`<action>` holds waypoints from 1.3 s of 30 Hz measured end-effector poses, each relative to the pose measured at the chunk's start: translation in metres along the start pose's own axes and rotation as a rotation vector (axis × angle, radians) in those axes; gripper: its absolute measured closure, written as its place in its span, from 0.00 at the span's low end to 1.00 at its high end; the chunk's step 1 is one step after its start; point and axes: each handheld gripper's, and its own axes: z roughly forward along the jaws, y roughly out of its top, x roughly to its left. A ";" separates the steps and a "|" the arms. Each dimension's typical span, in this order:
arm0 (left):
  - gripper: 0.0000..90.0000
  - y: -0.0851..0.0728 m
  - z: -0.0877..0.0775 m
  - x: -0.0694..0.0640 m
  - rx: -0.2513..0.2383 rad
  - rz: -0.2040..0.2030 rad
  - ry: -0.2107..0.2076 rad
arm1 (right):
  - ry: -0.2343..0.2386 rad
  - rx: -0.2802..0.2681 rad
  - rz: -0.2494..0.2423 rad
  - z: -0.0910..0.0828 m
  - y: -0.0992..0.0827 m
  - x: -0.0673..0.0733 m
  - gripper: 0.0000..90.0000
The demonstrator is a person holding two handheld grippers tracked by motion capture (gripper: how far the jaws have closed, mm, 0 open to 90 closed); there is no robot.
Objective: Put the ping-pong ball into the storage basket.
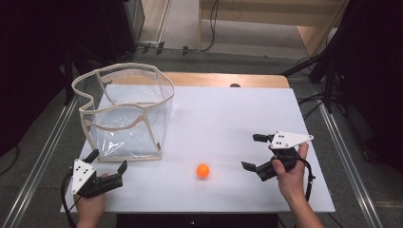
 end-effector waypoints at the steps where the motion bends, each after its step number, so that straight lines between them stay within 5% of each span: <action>1: 0.00 0.000 0.000 0.000 0.000 0.000 0.000 | 0.002 0.009 -0.007 0.002 0.002 0.001 0.00; 39: 0.00 0.000 0.001 -0.001 0.001 0.003 0.003 | 0.137 0.171 -0.077 0.061 0.037 0.010 0.00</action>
